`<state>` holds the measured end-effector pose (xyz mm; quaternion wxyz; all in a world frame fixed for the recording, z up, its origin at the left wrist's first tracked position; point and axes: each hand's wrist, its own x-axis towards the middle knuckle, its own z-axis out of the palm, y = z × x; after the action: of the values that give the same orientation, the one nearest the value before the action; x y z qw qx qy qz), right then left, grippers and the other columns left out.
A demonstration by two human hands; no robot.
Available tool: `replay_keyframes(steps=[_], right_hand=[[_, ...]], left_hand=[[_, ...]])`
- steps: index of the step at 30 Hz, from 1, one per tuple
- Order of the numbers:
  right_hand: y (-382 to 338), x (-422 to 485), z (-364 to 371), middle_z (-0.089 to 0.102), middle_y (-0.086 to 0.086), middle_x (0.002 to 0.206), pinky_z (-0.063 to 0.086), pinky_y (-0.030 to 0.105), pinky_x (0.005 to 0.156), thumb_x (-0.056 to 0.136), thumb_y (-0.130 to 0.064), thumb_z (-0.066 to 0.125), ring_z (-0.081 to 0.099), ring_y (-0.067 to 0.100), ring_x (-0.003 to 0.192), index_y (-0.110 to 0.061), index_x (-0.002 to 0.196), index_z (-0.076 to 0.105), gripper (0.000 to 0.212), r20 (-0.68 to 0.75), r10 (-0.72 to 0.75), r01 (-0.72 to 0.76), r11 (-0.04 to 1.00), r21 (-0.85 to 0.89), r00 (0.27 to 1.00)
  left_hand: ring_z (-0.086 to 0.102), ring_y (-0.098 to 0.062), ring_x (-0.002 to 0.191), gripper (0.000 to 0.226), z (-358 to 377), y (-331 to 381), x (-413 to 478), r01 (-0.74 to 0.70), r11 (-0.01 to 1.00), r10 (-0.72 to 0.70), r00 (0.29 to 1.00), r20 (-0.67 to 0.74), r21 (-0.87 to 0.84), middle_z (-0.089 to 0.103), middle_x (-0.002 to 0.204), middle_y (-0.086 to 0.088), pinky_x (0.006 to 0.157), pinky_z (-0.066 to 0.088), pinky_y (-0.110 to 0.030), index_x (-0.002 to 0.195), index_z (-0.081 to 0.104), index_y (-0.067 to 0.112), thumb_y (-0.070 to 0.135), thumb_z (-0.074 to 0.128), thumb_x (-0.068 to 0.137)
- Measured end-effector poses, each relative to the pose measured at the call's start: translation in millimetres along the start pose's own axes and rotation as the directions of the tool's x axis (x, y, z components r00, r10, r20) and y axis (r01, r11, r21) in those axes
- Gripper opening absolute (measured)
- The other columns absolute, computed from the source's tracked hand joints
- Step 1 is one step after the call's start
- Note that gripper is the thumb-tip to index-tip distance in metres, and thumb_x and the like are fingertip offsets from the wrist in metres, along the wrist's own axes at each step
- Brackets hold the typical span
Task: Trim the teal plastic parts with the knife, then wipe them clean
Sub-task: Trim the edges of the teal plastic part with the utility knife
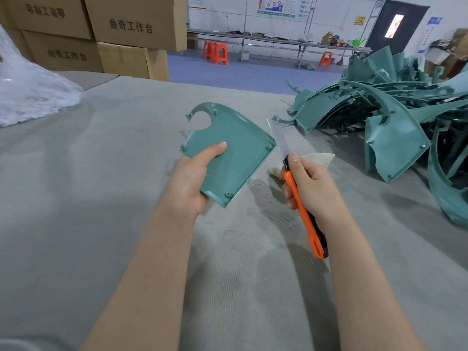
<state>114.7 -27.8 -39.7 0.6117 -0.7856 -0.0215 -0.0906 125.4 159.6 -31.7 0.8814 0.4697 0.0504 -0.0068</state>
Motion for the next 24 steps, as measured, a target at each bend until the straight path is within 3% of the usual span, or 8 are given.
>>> replay_keyframes(steps=[20,24], right_hand=[[-4.3,-8.1,10.7,0.05,0.005,0.054,0.043,0.023,0.045,0.102,-0.037,0.042,0.046,0.013,0.044,-0.007,0.076,0.057,0.042,0.201,0.011,0.003,0.997,-0.072,0.98],[-6.9,-11.3,14.5,0.048,-0.003,0.05,0.042,0.022,0.043,0.102,-0.035,0.043,0.045,0.01,0.043,-0.01,0.072,0.053,0.041,0.241,-0.01,0.031,0.996,-0.082,0.97]], left_hand=[[0.072,-0.018,0.073,0.022,-1.4,1.3,1.0,0.053,0.997,-0.058,0.994,-0.096,-0.055,0.074,0.098,-0.007,0.054,0.056,-0.026,0.108,0.068,0.012,0.013,0.067,0.087],[0.072,-0.017,0.071,0.017,-2.4,0.3,3.3,0.068,0.995,-0.076,0.99,-0.116,-0.073,0.075,0.09,-0.005,0.056,0.056,-0.026,0.104,0.068,0.012,0.014,0.067,0.087]])
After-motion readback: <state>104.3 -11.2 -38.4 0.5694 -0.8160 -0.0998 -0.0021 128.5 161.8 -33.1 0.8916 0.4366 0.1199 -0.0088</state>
